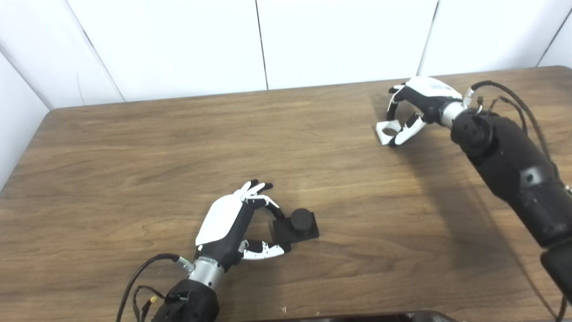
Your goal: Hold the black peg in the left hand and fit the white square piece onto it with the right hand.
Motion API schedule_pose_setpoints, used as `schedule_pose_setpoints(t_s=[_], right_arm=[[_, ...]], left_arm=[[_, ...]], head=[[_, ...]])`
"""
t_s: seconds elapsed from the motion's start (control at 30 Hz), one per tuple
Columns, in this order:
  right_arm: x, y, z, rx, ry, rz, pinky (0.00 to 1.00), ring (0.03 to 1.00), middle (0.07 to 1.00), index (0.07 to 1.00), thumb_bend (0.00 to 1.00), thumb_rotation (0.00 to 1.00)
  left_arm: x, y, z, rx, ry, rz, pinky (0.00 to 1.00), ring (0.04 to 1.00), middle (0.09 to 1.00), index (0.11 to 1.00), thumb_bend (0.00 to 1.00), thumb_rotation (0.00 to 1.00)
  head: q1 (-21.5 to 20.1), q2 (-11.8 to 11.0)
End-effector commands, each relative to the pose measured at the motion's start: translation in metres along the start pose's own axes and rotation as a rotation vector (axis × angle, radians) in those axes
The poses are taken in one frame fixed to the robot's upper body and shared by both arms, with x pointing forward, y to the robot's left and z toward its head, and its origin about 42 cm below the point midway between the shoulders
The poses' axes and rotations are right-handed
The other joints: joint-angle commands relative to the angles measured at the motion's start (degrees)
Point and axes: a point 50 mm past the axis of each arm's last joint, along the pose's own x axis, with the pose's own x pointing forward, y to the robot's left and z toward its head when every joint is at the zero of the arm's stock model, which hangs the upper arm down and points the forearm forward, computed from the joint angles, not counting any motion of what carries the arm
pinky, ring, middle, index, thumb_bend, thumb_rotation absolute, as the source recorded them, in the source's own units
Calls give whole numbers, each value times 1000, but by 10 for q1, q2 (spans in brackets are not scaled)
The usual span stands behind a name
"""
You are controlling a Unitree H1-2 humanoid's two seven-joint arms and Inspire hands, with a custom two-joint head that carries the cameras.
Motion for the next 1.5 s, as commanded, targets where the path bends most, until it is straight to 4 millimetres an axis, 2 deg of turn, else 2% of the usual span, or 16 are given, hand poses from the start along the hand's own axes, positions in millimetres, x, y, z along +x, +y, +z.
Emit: schedule_pose_setpoints(t_s=[0.0, 0.23, 0.43, 0.67, 0.97, 1.2, 1.47], right_arm=[[-6, -40, 16, -15, -60, -108, 939, 994, 938, 490, 525, 146], [-33, -49, 43, -21, -145, -150, 957, 1000, 939, 490, 525, 146], [-64, -50, 75, -19, -239, -156, 967, 1000, 937, 489, 525, 144], [-100, -40, 108, -28, -338, -122, 965, 1000, 942, 490, 525, 144], [-139, -23, 136, -4, -444, -89, 944, 985, 936, 491, 525, 144], [-156, -16, 152, -18, -510, -95, 948, 997, 937, 491, 525, 146], [-164, -9, 165, -6, -554, -74, 985, 1000, 936, 490, 525, 147]], left_arm=[[1, 3, 0, 28, 7, 5, 961, 979, 907, 491, 510, 74], [0, 3, -1, 24, 8, 6, 958, 978, 905, 491, 511, 73], [0, 2, -1, 29, 9, 0, 961, 979, 906, 491, 510, 75], [0, 3, -1, 35, 17, -4, 963, 980, 905, 491, 509, 77], [-1, 5, -1, 41, 19, -7, 960, 979, 907, 491, 509, 77], [-1, 4, -1, 33, 22, -11, 962, 980, 908, 491, 509, 76], [2, 4, 0, 39, 17, -15, 970, 980, 908, 491, 509, 77]], head=[[0, 0], [0, 1], [3, 3], [5, 4], [4, 9], [5, 10], [5, 9]])
